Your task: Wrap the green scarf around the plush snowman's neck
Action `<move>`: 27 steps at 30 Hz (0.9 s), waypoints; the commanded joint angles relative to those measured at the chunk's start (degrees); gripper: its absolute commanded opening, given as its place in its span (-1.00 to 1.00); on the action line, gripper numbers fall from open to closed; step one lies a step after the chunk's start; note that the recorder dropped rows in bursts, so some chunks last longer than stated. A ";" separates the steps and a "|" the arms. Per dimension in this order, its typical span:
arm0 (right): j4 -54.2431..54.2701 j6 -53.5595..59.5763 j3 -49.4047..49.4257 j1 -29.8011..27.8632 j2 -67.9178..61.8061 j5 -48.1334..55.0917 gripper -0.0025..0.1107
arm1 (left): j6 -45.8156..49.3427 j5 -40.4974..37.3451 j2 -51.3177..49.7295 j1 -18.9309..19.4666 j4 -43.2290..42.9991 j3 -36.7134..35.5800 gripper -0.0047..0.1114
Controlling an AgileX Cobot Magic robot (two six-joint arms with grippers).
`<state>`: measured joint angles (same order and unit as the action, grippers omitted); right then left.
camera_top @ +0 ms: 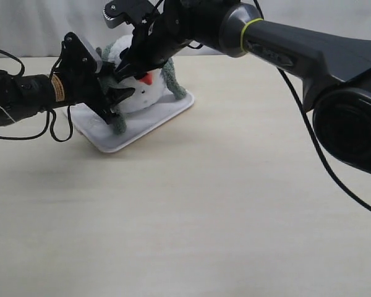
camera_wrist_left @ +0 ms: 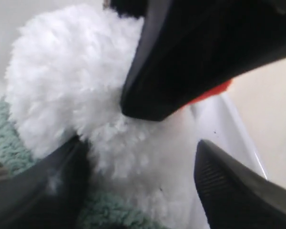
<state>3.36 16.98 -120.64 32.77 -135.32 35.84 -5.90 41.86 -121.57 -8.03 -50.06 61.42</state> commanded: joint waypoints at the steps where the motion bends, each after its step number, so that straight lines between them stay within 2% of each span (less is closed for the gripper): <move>1: 0.86 -0.30 0.76 0.07 0.43 5.55 -0.04 | 2.60 1.42 -0.30 -0.15 10.97 0.04 0.15; 5: 0.86 1.38 0.76 0.07 3.02 8.92 -0.04 | 2.71 -0.40 -0.30 -0.15 22.74 0.04 0.14; 9: 0.86 1.78 0.76 0.07 5.58 10.29 -0.04 | 1.88 -1.90 -0.30 -0.25 22.74 0.58 0.14; 13: 2.07 1.78 0.76 0.07 6.88 12.11 -0.04 | -1.42 -7.60 -0.40 -0.60 22.73 2.94 0.14; 19: 2.07 2.24 0.76 0.07 6.99 17.19 -0.04 | -4.26 -7.06 -0.86 -0.72 21.88 4.53 0.14; 25: 1.74 2.24 1.01 0.07 6.99 18.34 -0.05 | -5.58 -11.03 -0.74 -0.72 21.45 4.53 0.14; 27: 1.74 1.15 1.01 0.07 6.99 18.68 -0.12 | -7.89 -13.46 0.18 -0.72 21.45 4.53 0.14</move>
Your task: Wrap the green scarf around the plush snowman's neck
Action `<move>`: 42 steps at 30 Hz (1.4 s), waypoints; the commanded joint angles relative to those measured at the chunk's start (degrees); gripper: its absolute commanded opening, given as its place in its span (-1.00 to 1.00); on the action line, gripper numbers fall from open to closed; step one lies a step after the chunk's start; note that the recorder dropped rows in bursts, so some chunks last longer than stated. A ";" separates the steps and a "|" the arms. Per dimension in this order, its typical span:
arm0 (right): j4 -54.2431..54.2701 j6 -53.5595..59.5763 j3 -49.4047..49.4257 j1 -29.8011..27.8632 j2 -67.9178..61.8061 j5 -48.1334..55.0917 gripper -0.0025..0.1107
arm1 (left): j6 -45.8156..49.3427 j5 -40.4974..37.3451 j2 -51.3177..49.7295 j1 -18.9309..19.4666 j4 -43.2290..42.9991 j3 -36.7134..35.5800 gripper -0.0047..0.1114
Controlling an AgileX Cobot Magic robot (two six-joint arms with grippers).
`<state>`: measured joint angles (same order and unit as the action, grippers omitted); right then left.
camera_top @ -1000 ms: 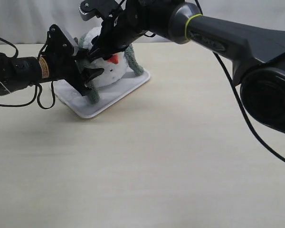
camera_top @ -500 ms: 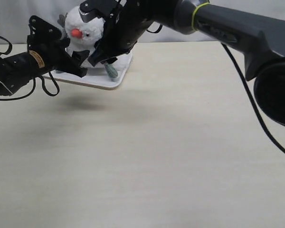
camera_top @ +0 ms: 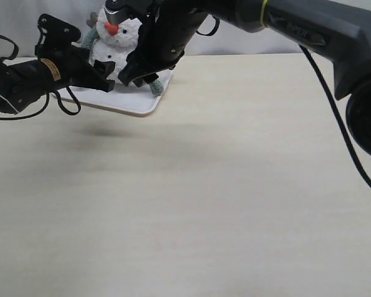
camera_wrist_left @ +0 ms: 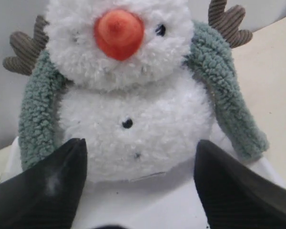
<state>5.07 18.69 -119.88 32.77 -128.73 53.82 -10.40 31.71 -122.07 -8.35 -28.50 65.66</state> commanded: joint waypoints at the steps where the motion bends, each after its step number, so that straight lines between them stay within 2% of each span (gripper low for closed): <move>1: 0.03 -0.56 0.25 0.07 0.40 1.00 -0.20 | -4.09 -4.61 1.51 -0.39 -0.11 0.29 0.13; 4: 0.03 -0.56 0.25 0.07 0.55 2.30 -0.48 | -5.07 -10.68 4.74 -0.39 -0.11 0.29 -0.02; 8: 0.03 -0.56 0.34 0.07 1.76 3.55 -0.88 | -5.17 -21.90 11.40 -0.78 -1.05 0.19 -0.42; 10: 0.03 -0.56 0.34 0.07 2.94 3.43 -0.88 | -5.17 -23.85 14.63 -1.03 -1.05 -1.12 -0.62; 13: 0.28 -1.36 2.61 0.07 6.84 1.05 -0.88 | -5.46 -20.76 20.76 -1.13 -1.05 -6.28 -0.91; 17: 0.98 -1.36 9.71 0.07 14.71 -4.20 -0.88 | -7.16 -12.58 30.32 -1.13 -1.05 -14.77 -0.92; 23: 1.44 -2.02 28.35 0.07 30.01 -17.20 -0.88 | -8.49 -5.28 47.86 -1.13 -0.79 -27.47 -0.92; 29: 2.88 -3.07 46.86 0.07 47.29 -29.04 -0.88 | -11.30 -4.31 64.57 -1.13 -0.79 -38.17 -0.92; 33: 3.02 -5.08 56.43 0.07 57.80 -34.88 -0.88 | -17.90 -4.22 76.34 -1.13 -0.79 -43.39 -0.92; 38: 3.02 -5.90 64.52 0.07 69.74 -36.74 -0.88 | -24.11 -5.79 88.71 -1.13 -2.11 -46.47 -0.92; 42: 3.47 -6.35 69.07 0.07 78.44 -36.74 -0.88 | -29.77 -8.64 97.69 -1.13 -7.36 -47.68 -0.92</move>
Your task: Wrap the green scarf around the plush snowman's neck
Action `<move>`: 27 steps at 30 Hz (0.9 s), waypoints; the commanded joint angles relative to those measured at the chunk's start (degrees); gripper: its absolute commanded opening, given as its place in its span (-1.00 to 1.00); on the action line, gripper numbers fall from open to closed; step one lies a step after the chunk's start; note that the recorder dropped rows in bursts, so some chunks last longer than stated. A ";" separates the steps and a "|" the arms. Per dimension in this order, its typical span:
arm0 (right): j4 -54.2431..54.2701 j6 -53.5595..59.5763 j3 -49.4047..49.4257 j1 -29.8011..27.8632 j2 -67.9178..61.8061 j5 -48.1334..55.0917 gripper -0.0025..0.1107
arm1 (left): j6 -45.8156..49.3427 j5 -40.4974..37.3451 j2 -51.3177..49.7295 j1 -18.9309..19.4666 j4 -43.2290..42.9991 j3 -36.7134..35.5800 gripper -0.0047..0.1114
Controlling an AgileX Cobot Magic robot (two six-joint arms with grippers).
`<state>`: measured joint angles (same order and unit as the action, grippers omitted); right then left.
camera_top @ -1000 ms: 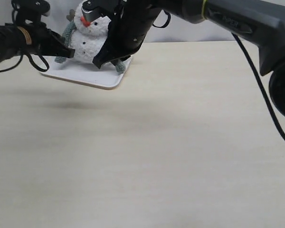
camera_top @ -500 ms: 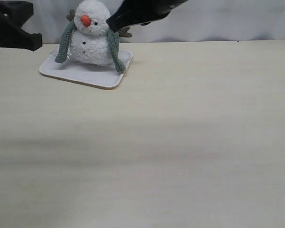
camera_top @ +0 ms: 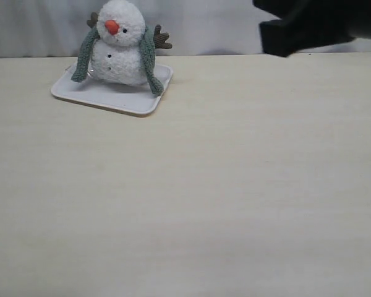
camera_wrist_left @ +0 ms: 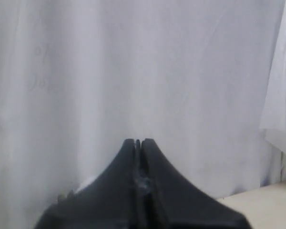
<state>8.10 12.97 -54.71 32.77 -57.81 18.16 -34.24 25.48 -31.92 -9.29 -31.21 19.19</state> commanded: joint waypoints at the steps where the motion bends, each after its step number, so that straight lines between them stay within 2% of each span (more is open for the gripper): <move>1: 0.44 -0.89 4.73 0.07 9.26 -1.07 -0.88 | -7.95 -3.17 9.71 -0.20 -6.57 -1.36 -0.92; 6: 0.44 -1.71 9.05 0.07 19.09 -1.07 -0.88 | -19.81 -4.23 18.40 -0.20 -16.42 -1.50 -0.92; 13: 0.44 -2.12 13.82 0.07 30.70 0.20 -0.88 | -28.95 -3.75 26.59 -0.20 -26.90 -1.50 -0.92; 23: 0.44 -2.33 20.42 0.07 45.37 -0.52 -0.88 | -29.44 -3.49 29.02 -0.20 -27.17 -1.50 -0.92; 27: 0.44 -2.33 20.77 0.07 49.22 2.35 -0.88 | -29.44 -3.49 29.02 -0.20 -27.17 -1.50 -0.92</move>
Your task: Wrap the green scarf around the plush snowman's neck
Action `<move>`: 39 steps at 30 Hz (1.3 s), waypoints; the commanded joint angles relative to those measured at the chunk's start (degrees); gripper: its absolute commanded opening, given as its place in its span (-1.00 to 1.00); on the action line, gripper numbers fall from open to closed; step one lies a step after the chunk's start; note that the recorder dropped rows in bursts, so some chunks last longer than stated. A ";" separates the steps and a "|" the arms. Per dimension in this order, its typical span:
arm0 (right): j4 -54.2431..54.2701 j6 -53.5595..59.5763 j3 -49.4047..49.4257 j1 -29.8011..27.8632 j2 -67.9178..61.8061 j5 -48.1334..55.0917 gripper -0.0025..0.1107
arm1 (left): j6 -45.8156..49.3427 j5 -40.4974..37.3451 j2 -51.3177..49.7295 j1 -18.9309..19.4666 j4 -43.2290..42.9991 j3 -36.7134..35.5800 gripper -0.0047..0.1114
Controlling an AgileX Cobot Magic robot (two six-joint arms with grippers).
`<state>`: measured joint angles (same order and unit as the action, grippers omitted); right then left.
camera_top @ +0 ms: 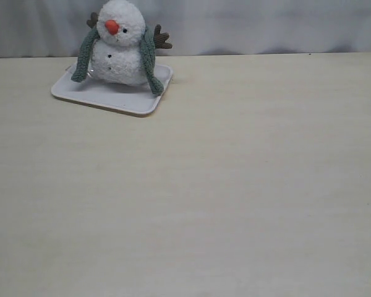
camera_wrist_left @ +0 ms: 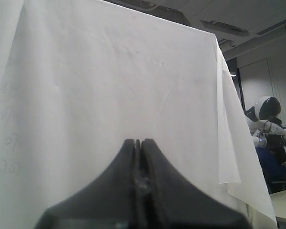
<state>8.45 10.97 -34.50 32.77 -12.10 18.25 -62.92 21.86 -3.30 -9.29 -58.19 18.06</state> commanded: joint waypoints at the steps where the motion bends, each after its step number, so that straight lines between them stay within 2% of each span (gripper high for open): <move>1: 0.09 -0.33 0.56 0.07 4.10 2.90 -0.88 | -0.76 0.12 0.40 -0.20 -0.19 -0.37 -0.92; 18: 0.09 -0.33 0.56 0.07 8.02 4.15 -0.88 | 0.08 -0.33 0.40 -0.20 0.19 -0.37 -0.92; 20: 0.09 -0.33 0.56 0.07 8.00 4.25 -0.88 | 0.34 -0.47 0.40 -0.20 2.46 -0.48 -0.92; 22: 0.09 -0.33 0.56 0.07 8.00 4.25 -0.88 | 9.57 -4.41 0.40 -0.20 18.51 -1.44 -0.92; 23: 0.09 -0.33 0.56 0.07 8.00 4.25 -0.88 | 17.34 -7.23 0.40 -0.20 30.31 -2.33 -0.92; 24: 0.09 -0.33 0.56 0.07 8.00 4.25 -0.88 | 27.37 -10.49 0.40 -0.20 43.77 -3.14 -0.92; 25: 0.09 -0.33 0.56 0.07 8.00 4.25 -0.88 | 38.76 -13.87 0.43 -0.20 52.90 -3.79 -0.92; 26: 0.09 -0.33 0.56 0.07 8.00 4.25 -0.88 | 49.28 -16.84 0.86 -0.20 58.19 -4.32 -0.92; 27: 0.09 -0.33 0.56 0.07 8.00 4.25 -0.88 | 54.53 -19.03 1.78 -0.20 59.51 -5.08 -0.92; 29: 0.09 -0.33 0.56 0.07 8.00 4.25 -0.88 | 56.97 -21.14 3.30 0.00 58.19 -6.66 -0.92; 39: 0.09 -0.33 0.56 0.07 8.00 4.25 -0.88 | 57.13 -23.75 3.30 5.46 54.23 -14.33 -0.92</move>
<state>8.45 10.86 -34.08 32.77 -4.34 22.35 -5.93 -1.49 -0.18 -5.13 -3.66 5.70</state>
